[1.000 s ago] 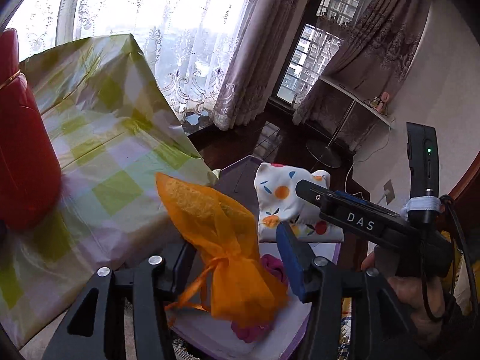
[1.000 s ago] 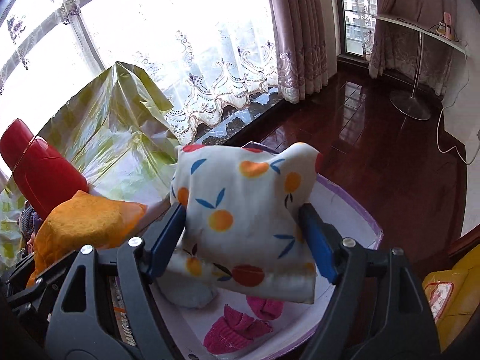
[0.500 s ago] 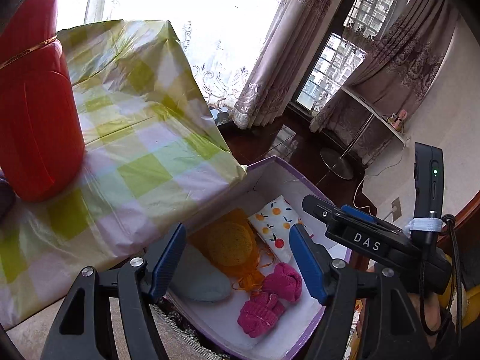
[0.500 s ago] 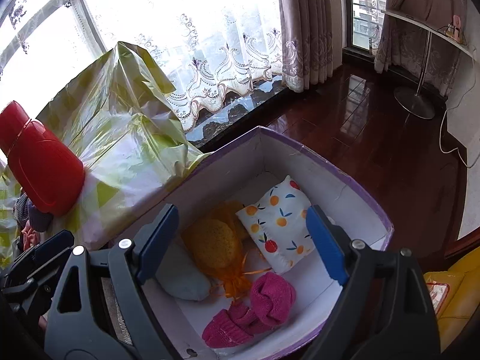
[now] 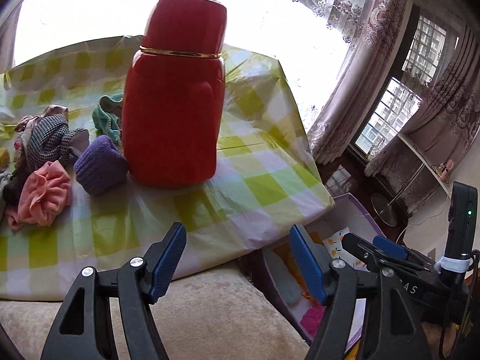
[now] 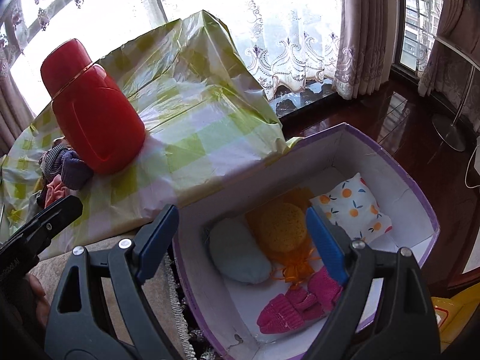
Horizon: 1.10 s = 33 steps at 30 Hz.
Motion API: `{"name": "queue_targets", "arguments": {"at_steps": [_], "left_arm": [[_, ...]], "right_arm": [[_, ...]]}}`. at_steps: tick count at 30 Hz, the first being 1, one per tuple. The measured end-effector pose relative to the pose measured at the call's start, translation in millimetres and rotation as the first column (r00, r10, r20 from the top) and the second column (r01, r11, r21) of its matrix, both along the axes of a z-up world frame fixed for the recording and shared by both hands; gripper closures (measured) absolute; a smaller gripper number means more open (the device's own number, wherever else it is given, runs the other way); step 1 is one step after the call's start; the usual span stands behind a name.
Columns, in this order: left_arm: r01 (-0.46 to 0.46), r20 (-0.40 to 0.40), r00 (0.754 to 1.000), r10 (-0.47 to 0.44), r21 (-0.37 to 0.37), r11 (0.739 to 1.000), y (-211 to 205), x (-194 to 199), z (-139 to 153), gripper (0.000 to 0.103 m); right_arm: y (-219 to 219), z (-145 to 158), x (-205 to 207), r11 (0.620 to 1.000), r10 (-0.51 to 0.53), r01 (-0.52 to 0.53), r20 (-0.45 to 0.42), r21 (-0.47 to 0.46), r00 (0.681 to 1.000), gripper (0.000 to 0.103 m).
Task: Organize soft objects
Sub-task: 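Move both open tools back over the items on the bed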
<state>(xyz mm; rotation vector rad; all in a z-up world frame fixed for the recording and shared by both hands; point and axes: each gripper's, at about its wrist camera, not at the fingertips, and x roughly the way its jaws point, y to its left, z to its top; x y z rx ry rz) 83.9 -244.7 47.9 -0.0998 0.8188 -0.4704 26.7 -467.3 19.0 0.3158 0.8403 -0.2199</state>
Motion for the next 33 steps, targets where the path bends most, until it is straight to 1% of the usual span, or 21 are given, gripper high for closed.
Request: {"name": "queue_targets", "arguments": {"at_steps": [3, 7, 10, 13, 18, 24, 27, 29, 33], "left_arm": [[-0.07, 0.008, 0.998, 0.07, -0.005, 0.998, 28.2, 2.7, 0.3, 0.031], [-0.169, 0.02, 0.985, 0.169, -0.017, 0.986, 68.4, 4.5, 1.8, 0.031], [-0.231, 0.02, 0.973, 0.232, -0.03, 0.972, 95.3, 4.0, 2.5, 0.031], [-0.287, 0.011, 0.958, 0.288, -0.042, 0.957, 122.4, 1.5, 0.9, 0.031], [-0.385, -0.004, 0.923, 0.385, -0.04, 0.922, 160.1, 2.2, -0.2, 0.031], [-0.486, -0.022, 0.873, 0.487, -0.095, 0.868, 212.5, 4.8, -2.9, 0.031], [-0.535, -0.022, 0.844, 0.536, -0.112, 0.837, 236.6, 9.3, -2.8, 0.031], [-0.559, -0.028, 0.828, 0.56, -0.113, 0.821, 251.3, 14.1, -4.1, 0.031], [-0.588, -0.038, 0.808, 0.587, -0.088, 0.804, 276.0, 25.9, -9.5, 0.031]], "right_arm": [[25.0, 2.8, 6.5, 0.998, 0.058, -0.058, 0.002, 0.006, 0.998, 0.015], [63.3, 7.9, 15.1, 0.99, 0.14, -0.14, 0.004, -0.036, 0.99, 0.015], [92.8, 8.9, 20.4, 0.976, 0.208, -0.207, 0.0, -0.069, 0.978, 0.015], [123.8, 7.7, 25.5, 0.954, 0.281, -0.281, -0.016, -0.108, 0.959, 0.015], [171.6, 8.4, 29.9, 0.899, 0.384, -0.381, -0.028, -0.214, 0.923, 0.015], [207.0, 8.1, 38.5, 0.843, 0.447, -0.433, -0.034, -0.317, 0.894, 0.015], [219.0, 7.1, 44.6, 0.825, 0.458, -0.442, -0.041, -0.352, 0.888, 0.015], [225.4, 5.9, 50.3, 0.817, 0.461, -0.444, -0.045, -0.369, 0.886, 0.015], [238.1, 3.4, 62.5, 0.797, 0.473, -0.452, -0.051, -0.399, 0.879, 0.015]]}}
